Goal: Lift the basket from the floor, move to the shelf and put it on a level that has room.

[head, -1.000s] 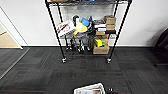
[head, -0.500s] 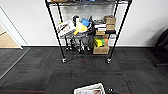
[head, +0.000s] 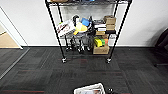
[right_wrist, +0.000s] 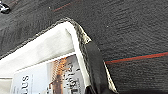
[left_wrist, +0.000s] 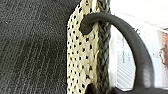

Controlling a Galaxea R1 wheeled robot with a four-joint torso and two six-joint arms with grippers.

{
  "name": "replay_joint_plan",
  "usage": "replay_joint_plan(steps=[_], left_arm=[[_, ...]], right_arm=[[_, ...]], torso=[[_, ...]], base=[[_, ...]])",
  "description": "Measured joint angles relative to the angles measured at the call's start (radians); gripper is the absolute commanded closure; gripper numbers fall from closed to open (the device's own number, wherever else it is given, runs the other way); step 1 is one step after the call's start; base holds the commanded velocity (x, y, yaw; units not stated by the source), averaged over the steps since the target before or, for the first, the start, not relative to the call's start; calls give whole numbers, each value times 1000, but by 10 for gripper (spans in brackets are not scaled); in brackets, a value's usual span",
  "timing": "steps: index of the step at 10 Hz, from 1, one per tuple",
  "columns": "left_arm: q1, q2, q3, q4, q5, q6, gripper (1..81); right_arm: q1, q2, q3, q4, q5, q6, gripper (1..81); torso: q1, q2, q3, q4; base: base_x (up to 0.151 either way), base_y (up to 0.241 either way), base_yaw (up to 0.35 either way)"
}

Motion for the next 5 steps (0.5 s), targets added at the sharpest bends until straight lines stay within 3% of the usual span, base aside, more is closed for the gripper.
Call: replay_joint_plan(steps=[5], left_arm=[[0,-3,3,-1,2,-1,811]], right_arm=[[0,0,0,0,0,0,811]], torso=[[0,0,0,0]], base=[[0,0,0]])
